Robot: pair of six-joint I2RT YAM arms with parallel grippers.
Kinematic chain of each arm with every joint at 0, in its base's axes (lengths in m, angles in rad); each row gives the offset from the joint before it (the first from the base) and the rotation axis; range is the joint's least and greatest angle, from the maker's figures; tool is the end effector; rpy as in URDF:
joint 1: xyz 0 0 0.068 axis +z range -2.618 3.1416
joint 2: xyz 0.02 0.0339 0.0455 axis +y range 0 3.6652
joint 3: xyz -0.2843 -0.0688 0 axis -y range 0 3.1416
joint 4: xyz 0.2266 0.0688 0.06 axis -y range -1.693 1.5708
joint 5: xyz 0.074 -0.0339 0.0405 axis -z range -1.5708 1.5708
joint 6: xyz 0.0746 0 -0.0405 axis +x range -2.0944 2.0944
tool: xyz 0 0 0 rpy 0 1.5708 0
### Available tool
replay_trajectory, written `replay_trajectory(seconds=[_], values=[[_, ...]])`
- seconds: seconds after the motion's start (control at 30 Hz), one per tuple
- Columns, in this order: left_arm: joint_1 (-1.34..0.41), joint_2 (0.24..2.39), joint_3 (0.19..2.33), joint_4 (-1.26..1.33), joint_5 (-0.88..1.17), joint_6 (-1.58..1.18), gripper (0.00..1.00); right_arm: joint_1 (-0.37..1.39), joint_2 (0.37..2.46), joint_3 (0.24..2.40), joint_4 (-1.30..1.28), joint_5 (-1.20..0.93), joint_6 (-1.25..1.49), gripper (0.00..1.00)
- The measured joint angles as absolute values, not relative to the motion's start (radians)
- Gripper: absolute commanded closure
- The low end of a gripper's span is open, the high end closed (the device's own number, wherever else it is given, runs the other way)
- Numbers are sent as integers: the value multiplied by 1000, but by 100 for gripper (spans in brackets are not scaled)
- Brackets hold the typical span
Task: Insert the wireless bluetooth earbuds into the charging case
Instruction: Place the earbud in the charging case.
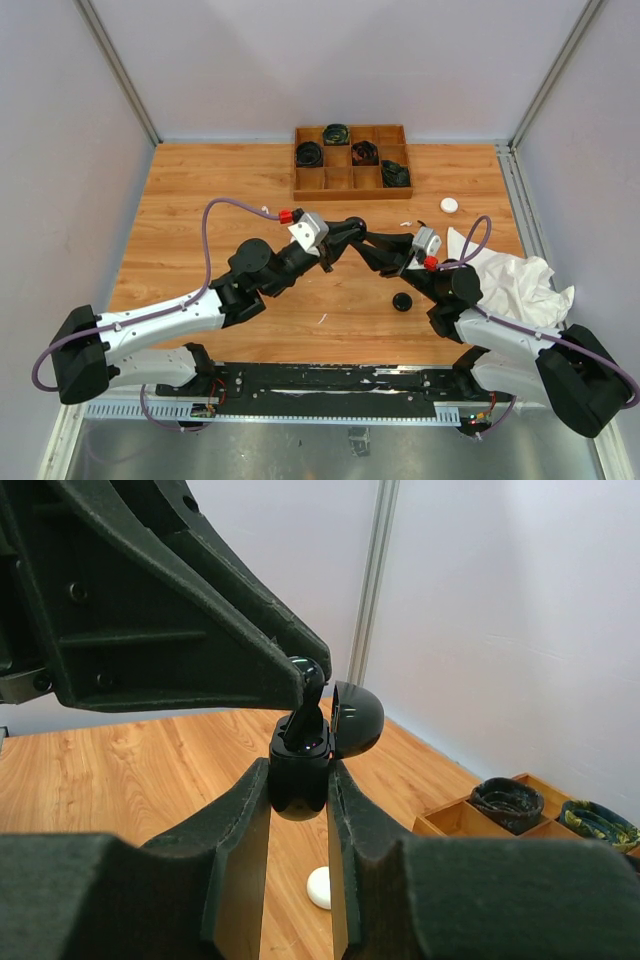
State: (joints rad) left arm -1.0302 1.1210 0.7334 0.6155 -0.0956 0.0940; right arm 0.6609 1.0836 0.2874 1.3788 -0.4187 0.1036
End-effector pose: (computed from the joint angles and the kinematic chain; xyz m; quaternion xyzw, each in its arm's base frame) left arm 0.1468 -0.2307 0.3729 0.2995 0.5457 -0.3263 0.7113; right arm 0.1448 0.1510 0.3229 -0.3035 0.3957 0.4127 0.7623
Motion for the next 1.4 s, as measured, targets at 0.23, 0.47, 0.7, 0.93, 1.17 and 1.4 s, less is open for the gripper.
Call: replay_trajectory(seconds=[0.23, 0.47, 0.7, 0.93, 1.17, 1.4], values=[[-1048, 1125, 725, 632, -116, 146, 91, 661, 1084, 287, 1377, -419, 105, 98], [-1063, 1115, 696, 656, -132, 180, 90, 661, 1084, 287, 1369, -419, 105, 98], [-1069, 1104, 680, 657, -138, 186, 86, 661, 1084, 287, 1369, -418, 105, 98], [-1071, 1103, 671, 648, -136, 175, 74, 661, 1084, 287, 1372, -417, 105, 98], [-1073, 1093, 673, 624, -126, 99, 56, 661, 1084, 287, 1379, -416, 105, 98], [-1074, 1043, 728, 476, -110, -22, 47, 661, 1083, 287, 1395, -414, 104, 98]])
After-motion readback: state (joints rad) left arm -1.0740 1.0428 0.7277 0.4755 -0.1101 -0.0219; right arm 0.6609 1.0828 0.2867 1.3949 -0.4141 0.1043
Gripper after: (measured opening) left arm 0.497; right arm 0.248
